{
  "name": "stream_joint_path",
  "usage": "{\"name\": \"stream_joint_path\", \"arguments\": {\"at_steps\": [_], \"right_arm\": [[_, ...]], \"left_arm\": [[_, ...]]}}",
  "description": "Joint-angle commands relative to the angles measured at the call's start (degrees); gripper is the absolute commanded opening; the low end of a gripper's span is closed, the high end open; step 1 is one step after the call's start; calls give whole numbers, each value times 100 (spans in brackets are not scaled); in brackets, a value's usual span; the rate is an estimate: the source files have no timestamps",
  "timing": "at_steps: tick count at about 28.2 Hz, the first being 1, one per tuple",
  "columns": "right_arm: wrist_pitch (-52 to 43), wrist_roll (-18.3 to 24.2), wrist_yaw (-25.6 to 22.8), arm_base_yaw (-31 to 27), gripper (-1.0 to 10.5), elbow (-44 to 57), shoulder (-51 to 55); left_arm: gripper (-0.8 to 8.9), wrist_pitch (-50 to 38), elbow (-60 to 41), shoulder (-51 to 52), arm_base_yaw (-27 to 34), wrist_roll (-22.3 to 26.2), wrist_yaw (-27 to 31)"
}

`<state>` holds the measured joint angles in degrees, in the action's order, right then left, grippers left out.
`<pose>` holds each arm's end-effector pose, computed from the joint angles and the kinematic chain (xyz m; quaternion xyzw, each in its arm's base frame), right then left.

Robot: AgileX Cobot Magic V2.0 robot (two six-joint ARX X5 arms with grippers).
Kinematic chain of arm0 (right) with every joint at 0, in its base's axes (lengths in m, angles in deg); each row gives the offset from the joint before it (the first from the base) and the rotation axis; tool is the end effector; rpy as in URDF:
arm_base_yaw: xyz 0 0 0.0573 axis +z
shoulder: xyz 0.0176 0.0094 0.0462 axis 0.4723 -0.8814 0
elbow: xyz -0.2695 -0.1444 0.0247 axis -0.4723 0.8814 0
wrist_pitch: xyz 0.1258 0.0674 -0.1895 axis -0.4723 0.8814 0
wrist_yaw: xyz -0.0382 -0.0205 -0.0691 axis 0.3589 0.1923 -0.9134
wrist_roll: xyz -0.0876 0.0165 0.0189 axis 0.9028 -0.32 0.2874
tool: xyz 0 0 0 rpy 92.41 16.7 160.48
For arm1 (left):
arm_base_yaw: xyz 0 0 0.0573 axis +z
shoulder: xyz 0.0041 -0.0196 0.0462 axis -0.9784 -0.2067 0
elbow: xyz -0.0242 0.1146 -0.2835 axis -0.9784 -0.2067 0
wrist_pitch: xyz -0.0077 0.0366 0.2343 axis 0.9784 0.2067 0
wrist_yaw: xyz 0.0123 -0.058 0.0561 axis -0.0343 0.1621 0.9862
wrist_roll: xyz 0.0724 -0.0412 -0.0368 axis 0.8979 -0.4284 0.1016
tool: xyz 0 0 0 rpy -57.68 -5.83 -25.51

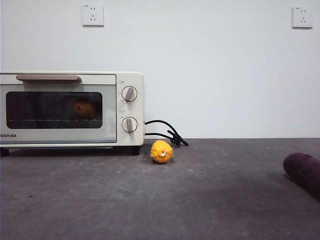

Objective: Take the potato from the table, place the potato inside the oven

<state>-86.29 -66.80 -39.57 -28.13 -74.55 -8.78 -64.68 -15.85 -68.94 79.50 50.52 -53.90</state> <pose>0.0989 0.0077 0.2169 -0.0268 0.0327 0.0497 0.9979 0.0875 -0.0002 0.1426 0.0009 0.0921 -0.0029 0.9957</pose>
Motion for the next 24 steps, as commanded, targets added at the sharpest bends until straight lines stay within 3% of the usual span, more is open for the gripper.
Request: {"name": "stream_joint_path", "arguments": {"at_steps": [1, 9, 12, 24], "right_arm": [[-238, -20, 7, -131, 2, 262, 59], [-295, -74, 4, -238, 2, 802, 667], [-474, -306, 7, -236, 2, 1062, 999], [710, -302, -387, -236, 2, 1073, 1298]], "left_arm": [[-4, -57, -52, 9, -13, -35, -20], [-4, -57, -52, 9, -13, -35, -20], [-4, -57, -52, 9, -13, -35, -20], [-4, -57, -52, -77, -13, -35, -20]]}}
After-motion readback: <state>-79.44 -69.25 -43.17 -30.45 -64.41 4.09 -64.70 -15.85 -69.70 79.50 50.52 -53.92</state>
